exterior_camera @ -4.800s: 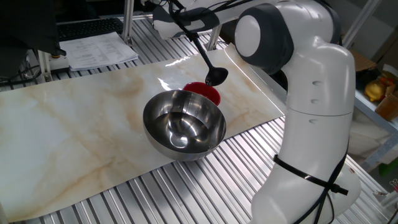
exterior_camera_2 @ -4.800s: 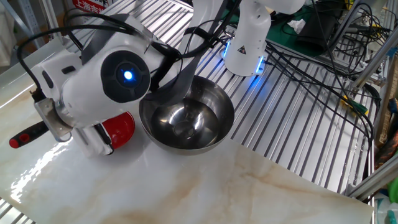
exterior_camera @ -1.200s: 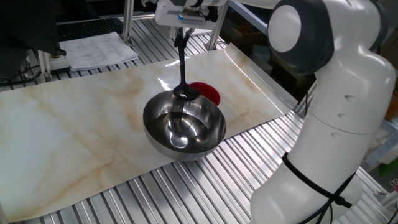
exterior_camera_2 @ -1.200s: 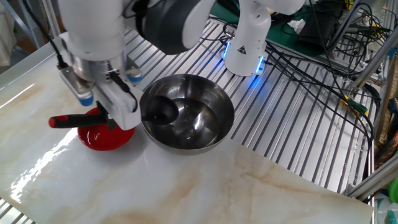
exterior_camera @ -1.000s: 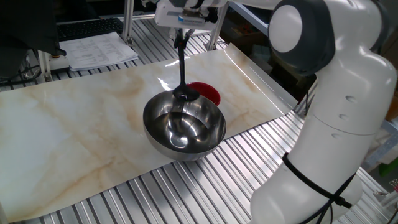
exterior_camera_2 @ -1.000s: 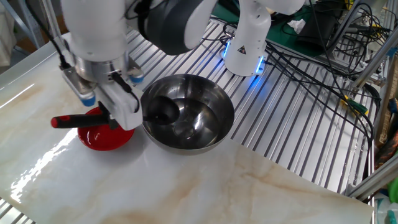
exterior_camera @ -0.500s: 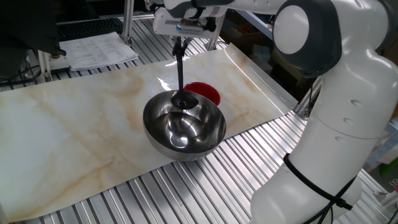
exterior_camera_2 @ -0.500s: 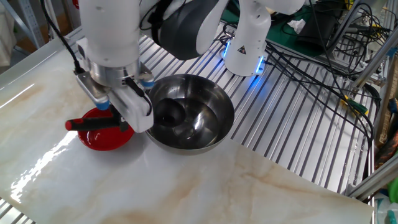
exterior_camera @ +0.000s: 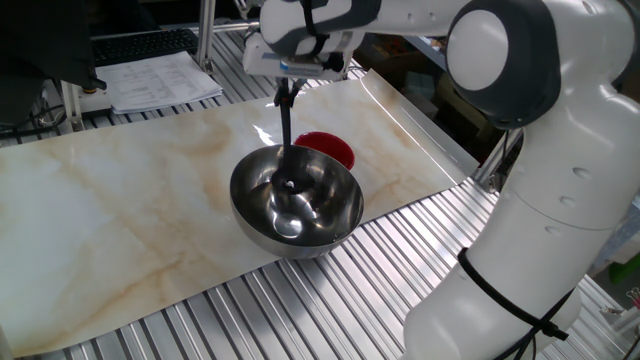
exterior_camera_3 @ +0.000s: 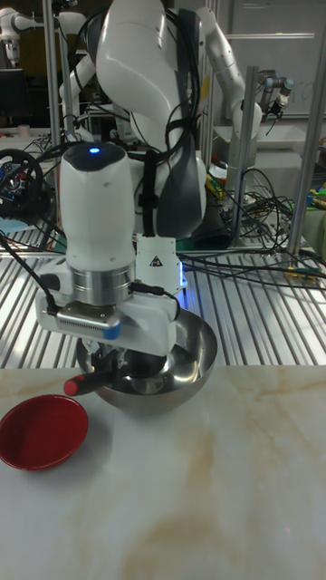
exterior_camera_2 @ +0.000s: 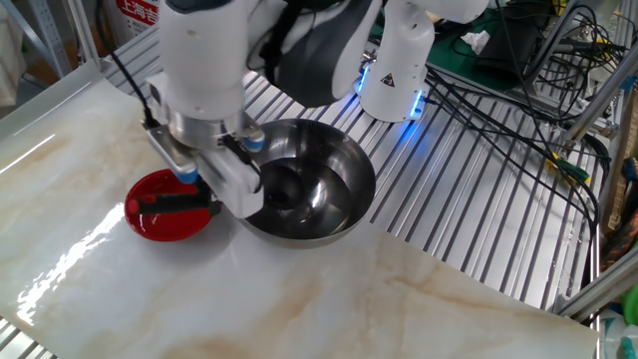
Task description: Scoop water with a large spoon from one bowl to another
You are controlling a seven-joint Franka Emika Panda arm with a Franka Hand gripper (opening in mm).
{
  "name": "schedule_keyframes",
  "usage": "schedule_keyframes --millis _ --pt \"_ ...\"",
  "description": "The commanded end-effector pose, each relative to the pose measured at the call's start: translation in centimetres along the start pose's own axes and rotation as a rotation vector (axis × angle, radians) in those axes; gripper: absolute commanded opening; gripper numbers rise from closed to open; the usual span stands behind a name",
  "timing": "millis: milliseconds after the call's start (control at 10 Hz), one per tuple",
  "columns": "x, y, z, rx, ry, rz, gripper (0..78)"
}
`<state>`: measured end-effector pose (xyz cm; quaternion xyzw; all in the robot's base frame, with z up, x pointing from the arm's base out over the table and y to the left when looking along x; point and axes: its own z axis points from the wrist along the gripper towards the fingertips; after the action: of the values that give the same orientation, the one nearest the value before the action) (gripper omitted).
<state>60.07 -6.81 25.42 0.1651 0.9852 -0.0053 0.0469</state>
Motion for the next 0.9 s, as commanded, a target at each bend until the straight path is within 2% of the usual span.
schedule_keyframes --millis 100,400,500,900 --pt "1.3 0.0 1.4 -0.007 -0.005 -0.041 1.2" --pt "2.6 -0.1 3.1 -0.005 -0.002 -0.062 1.2" --pt "2.9 -0.1 3.7 0.008 0.006 -0.077 1.2" --pt "4.0 -0.1 5.7 0.012 -0.002 -0.119 1.2"
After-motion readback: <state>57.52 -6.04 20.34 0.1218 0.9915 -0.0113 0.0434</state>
